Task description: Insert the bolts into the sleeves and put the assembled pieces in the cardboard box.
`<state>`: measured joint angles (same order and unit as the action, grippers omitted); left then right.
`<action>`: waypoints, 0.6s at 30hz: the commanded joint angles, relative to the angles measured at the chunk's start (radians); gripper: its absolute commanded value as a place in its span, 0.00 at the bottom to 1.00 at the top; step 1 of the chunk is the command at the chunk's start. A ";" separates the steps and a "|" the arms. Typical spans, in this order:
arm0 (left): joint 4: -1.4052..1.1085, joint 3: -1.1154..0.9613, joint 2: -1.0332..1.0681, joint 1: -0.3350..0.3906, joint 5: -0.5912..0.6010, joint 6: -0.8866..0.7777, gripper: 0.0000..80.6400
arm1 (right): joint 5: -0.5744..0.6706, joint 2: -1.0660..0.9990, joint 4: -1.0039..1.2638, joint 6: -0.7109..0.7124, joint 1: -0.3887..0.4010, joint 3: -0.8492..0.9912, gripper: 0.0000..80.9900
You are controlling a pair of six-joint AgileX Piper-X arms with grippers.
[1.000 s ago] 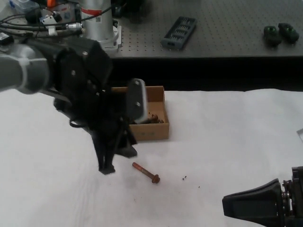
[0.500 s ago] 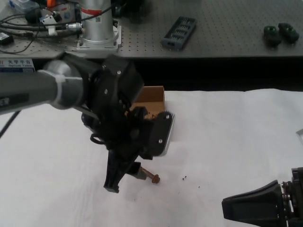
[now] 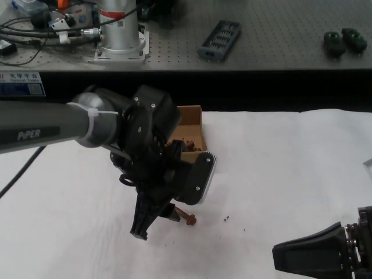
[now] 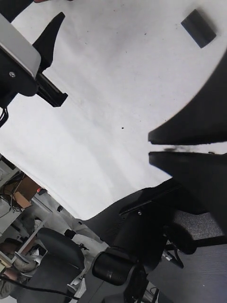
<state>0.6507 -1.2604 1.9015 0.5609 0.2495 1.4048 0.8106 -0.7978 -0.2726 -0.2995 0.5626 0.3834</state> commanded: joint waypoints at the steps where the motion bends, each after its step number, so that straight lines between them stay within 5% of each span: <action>1: 0.001 -0.006 0.009 0.002 -0.006 0.022 0.34 | 0.015 0.008 -0.006 0.005 -0.001 0.002 0.06; 18: -0.046 -0.008 0.084 0.005 -0.009 0.077 0.34 | 0.037 0.008 -0.046 0.002 -0.001 0.002 0.06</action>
<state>0.6190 -1.2631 1.9604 0.5609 0.2495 1.4609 0.8297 -0.7978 -0.3114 -0.3056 0.5626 0.3834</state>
